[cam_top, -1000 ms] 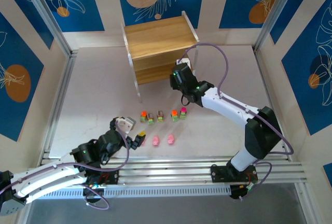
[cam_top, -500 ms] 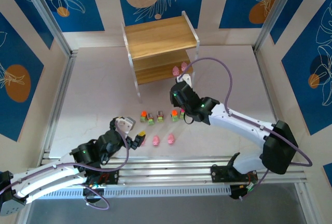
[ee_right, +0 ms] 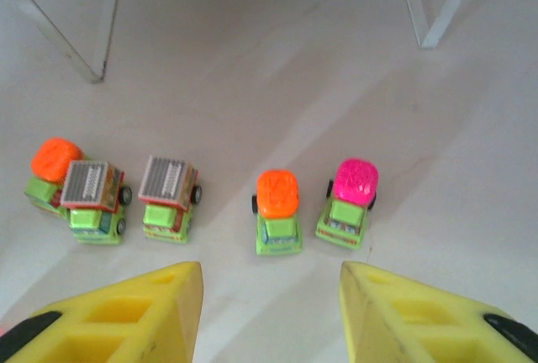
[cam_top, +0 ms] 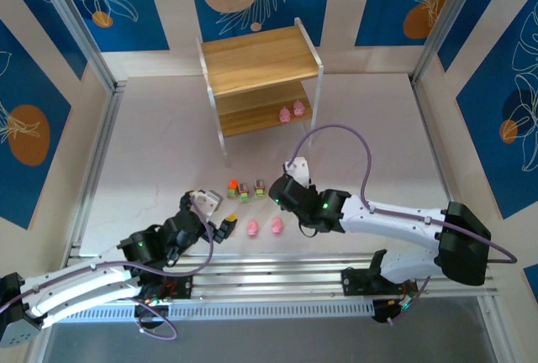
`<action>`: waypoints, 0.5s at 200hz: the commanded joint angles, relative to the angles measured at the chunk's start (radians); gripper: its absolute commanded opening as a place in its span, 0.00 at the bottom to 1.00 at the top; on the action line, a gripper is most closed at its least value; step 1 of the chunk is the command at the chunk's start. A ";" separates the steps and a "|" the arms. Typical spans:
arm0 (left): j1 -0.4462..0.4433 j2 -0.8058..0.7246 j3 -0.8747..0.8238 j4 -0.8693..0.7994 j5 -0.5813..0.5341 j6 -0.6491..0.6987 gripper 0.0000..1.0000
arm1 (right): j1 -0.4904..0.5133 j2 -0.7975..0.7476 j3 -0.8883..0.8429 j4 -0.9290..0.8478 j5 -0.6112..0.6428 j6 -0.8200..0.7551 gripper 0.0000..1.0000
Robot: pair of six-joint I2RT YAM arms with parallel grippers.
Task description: Place and organize the plastic toys onto the shelf
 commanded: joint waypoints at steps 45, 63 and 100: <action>0.009 0.089 0.028 0.033 0.055 0.011 1.00 | 0.116 0.040 -0.031 -0.079 0.045 0.242 0.46; 0.009 0.120 0.038 0.036 0.064 0.013 1.00 | 0.139 0.068 -0.028 -0.090 0.040 0.279 0.46; 0.008 0.132 0.042 0.034 0.066 0.013 1.00 | 0.177 0.132 -0.014 -0.109 0.025 0.347 0.47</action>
